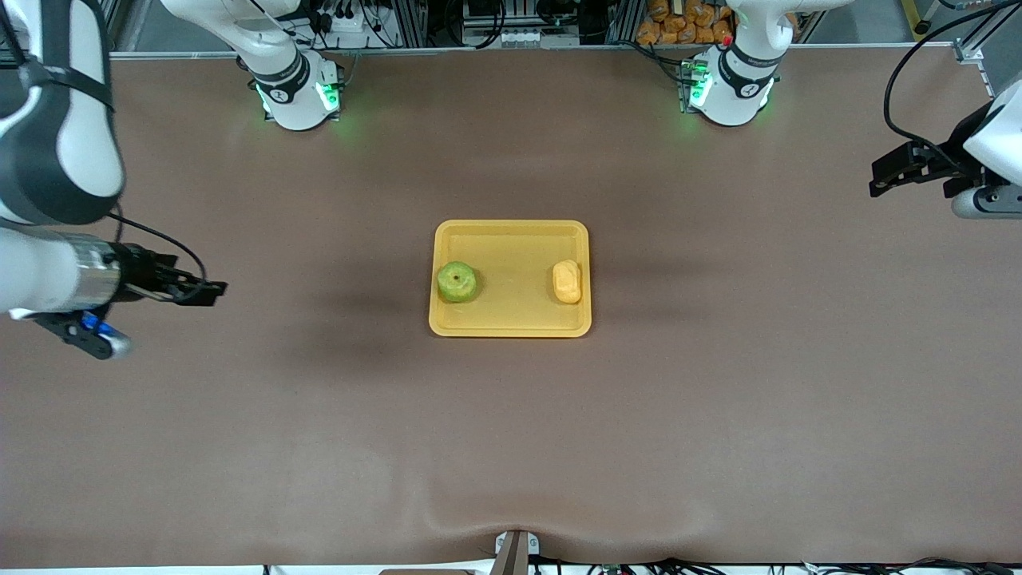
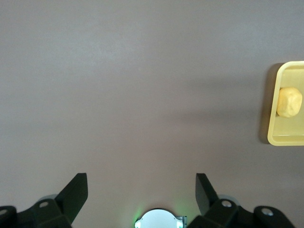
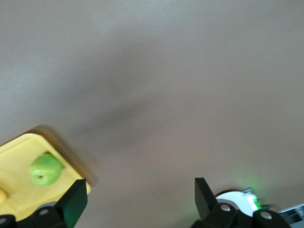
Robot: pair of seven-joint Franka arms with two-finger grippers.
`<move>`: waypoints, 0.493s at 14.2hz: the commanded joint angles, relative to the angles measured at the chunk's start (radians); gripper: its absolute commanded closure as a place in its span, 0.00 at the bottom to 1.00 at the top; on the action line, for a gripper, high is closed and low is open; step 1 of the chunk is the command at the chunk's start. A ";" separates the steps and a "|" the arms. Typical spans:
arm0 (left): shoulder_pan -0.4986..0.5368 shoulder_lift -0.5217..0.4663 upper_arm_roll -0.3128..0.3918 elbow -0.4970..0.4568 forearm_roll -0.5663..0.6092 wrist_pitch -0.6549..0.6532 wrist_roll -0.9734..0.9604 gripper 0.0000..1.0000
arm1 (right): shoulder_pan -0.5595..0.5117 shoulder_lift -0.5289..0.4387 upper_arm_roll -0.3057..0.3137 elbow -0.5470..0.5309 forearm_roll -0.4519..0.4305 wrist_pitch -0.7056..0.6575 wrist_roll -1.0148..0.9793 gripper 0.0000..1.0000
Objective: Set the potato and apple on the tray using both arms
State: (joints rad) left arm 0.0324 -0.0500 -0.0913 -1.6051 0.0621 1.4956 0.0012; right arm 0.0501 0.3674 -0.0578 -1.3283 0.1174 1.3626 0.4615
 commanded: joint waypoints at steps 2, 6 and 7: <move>-0.013 -0.082 0.002 -0.073 -0.018 -0.001 0.008 0.00 | -0.018 -0.054 0.019 0.033 -0.090 -0.032 -0.131 0.00; -0.011 -0.093 -0.008 -0.068 -0.021 -0.008 0.003 0.00 | -0.035 -0.123 0.021 0.067 -0.082 -0.066 -0.355 0.00; -0.011 -0.093 -0.008 -0.070 -0.021 -0.011 0.002 0.00 | -0.036 -0.155 0.021 0.066 -0.084 -0.066 -0.375 0.00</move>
State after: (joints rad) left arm 0.0221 -0.1154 -0.1026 -1.6526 0.0601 1.4927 0.0012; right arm 0.0349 0.2726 -0.0572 -1.2594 0.0481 1.3089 0.1514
